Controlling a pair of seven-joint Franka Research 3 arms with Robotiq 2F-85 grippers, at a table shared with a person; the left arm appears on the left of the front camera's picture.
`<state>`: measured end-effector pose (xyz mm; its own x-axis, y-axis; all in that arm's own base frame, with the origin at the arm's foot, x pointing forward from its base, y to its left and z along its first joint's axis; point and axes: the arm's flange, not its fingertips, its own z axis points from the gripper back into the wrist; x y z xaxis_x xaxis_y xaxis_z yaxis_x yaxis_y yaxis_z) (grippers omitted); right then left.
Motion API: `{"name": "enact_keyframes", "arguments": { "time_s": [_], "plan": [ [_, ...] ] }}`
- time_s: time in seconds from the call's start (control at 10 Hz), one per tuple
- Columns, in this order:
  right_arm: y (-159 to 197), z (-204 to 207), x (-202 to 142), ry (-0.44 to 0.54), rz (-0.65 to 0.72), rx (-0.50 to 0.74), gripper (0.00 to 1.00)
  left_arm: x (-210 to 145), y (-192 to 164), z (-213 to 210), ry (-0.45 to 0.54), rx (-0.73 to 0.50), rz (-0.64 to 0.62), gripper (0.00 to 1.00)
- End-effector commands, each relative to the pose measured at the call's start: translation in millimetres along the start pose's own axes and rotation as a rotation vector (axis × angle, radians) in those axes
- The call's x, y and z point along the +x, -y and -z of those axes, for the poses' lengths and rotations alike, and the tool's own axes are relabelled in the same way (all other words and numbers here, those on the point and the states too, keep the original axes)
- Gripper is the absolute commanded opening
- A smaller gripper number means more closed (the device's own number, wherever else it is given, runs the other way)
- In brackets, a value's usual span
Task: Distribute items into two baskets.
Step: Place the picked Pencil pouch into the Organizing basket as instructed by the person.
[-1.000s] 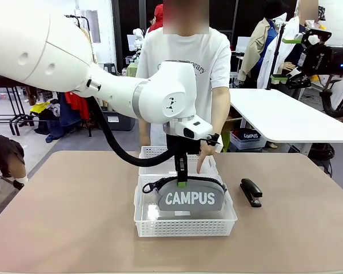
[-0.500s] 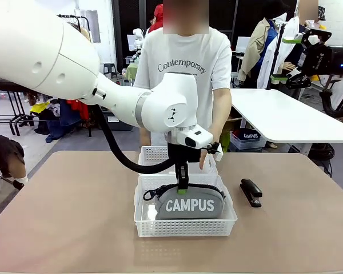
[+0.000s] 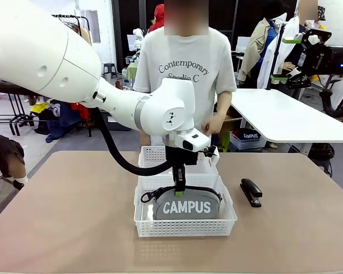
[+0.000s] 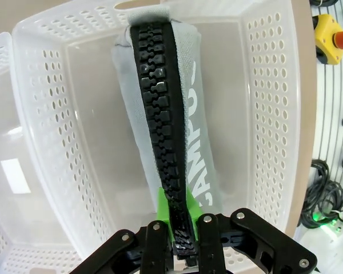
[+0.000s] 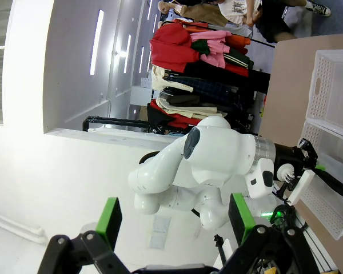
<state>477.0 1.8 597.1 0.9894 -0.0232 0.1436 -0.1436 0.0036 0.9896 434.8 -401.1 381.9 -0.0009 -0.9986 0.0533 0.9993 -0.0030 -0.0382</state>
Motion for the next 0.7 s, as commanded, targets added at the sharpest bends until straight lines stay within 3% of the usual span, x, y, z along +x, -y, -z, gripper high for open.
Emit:
{"name": "enact_keyframes", "arguments": {
  "time_s": [0.0,0.3,0.6],
  "plan": [
    [-1.8,0.1,0.0,0.0,-0.005,0.002,1.0,-3.4,4.0,-1.0,-0.001,0.015,-0.007,0.44],
    [-1.8,0.1,0.0,0.0,-0.005,0.002,1.0,-7.7,4.6,-4.2,-0.005,0.016,-0.011,1.0],
    [-1.8,0.1,0.0,0.0,-0.005,0.002,1.0,-10.6,5.1,-14.5,-0.006,0.01,0.002,1.0]
  ]
}}
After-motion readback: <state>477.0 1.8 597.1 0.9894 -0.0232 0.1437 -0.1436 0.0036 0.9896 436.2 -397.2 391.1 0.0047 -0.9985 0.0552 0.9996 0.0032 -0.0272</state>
